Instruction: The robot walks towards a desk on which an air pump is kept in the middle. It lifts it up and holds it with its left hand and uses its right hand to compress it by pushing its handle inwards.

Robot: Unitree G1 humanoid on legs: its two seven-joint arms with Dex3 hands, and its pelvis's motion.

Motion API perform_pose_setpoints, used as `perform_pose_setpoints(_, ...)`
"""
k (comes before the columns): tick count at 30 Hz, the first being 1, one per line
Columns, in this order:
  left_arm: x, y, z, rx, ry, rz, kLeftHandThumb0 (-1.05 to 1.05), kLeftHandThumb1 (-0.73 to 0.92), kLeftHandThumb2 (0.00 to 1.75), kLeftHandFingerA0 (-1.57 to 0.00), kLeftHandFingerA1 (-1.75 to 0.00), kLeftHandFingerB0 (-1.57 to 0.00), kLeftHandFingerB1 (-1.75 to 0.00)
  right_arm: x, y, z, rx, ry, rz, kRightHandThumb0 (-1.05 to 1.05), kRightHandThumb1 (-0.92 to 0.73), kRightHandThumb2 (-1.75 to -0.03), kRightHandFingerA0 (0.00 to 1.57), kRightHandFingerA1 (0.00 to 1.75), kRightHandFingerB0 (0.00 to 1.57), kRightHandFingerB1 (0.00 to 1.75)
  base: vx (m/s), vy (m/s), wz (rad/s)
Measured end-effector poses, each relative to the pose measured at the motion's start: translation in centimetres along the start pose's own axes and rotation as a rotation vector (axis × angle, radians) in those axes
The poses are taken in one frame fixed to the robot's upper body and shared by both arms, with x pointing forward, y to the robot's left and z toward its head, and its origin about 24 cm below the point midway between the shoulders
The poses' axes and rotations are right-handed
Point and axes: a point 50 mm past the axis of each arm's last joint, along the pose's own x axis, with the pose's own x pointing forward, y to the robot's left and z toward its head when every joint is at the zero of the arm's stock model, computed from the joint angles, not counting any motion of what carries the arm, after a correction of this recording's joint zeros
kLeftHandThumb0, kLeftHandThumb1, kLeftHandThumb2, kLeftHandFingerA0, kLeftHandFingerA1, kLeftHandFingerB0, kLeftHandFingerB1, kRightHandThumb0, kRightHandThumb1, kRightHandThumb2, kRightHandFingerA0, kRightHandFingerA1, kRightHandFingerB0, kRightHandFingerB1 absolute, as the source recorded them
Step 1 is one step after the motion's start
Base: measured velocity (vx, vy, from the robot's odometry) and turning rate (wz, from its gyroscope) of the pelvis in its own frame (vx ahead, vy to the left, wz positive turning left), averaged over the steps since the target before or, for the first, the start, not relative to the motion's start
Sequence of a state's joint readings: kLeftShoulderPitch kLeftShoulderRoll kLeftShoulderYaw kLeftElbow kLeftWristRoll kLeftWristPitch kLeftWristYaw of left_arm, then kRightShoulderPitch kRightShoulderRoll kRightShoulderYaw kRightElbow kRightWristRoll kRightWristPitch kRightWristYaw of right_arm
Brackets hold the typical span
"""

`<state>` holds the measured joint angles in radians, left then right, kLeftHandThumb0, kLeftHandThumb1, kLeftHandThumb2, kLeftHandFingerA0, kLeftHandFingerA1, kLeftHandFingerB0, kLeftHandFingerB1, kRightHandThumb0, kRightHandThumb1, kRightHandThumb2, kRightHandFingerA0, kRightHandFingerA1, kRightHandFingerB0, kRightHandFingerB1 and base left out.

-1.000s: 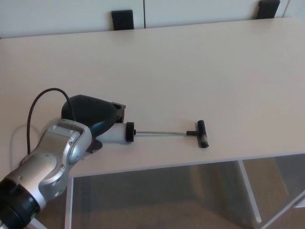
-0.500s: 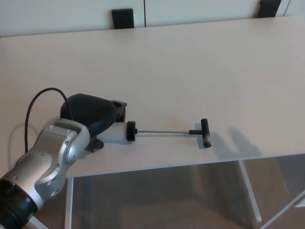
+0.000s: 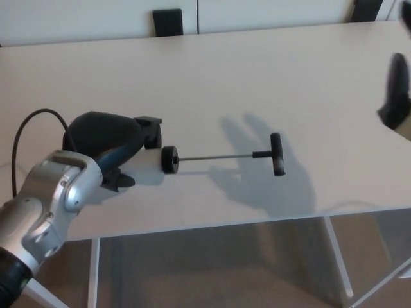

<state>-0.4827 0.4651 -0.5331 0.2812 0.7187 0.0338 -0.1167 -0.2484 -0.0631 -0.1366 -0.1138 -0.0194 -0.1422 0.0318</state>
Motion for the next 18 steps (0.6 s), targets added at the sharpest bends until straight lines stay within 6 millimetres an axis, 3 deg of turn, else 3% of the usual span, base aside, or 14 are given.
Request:
perform_pose_setpoints(1, 0.0, 0.0, 0.0, 0.000, 0.000, 0.000, -0.06, 0.68, 0.58, -0.89, -1.61, -0.52, -1.31, 0.0, 0.0, 0.0, 0.000, 0.000, 0.000, -0.77, -0.76, -1.06, 0.06, 0.33, 0.06, 0.25, 0.00, 0.000, 0.00)
perform_pose_setpoints(2, 0.0, 0.2, 0.0, -0.002, -0.004, 0.007, 0.00, 0.82, 0.51, -0.61, -1.74, -0.41, -1.44, 0.3, 0.3, -0.9, 0.012, 0.048, 0.015, -0.83, -0.81, -1.10, 0.06, 0.28, 0.06, 0.18, 0.00, 0.000, 0.00)
perform_pose_setpoints(8, 0.0, 0.6, -0.1, -0.015, -0.013, 0.024, 0.01, 0.75, 0.50, -0.58, -1.70, -0.45, -1.45, 0.5, 0.8, -4.2, 0.050, 0.204, 0.053, -0.90, -0.81, -1.10, 0.05, 0.23, 0.05, 0.11, 0.00, 0.000, 0.00)
perform_pose_setpoints(10, 0.0, 0.7, -0.1, -0.020, -0.014, 0.027, -0.02, 0.81, 0.55, -0.65, -1.72, -0.47, -1.45, 0.3, 0.9, -5.1, 0.057, 0.246, 0.062, -0.88, -0.80, -1.10, 0.06, 0.24, 0.05, 0.12, 0.00, 0.000, 0.00)
perform_pose_setpoints(11, 0.0, 0.8, -0.1, -0.022, -0.015, 0.030, 0.00, 0.78, 0.48, -0.61, -1.75, -0.45, -1.49, 0.1, 1.0, -5.9, 0.062, 0.281, 0.068, -0.87, -0.82, -1.10, 0.06, 0.21, 0.05, 0.13, 0.00, 0.000, 0.00)
perform_pose_setpoints(18, -0.1, 1.6, -0.6, -0.037, -0.025, 0.060, 0.02, 0.78, 0.48, -0.58, -1.75, -0.43, -1.51, -1.6, 1.3, -10.0, 0.157, 0.479, 0.108, -0.86, -0.82, -1.11, 0.06, 0.20, 0.05, 0.13, 0.00, 0.000, 0.00)
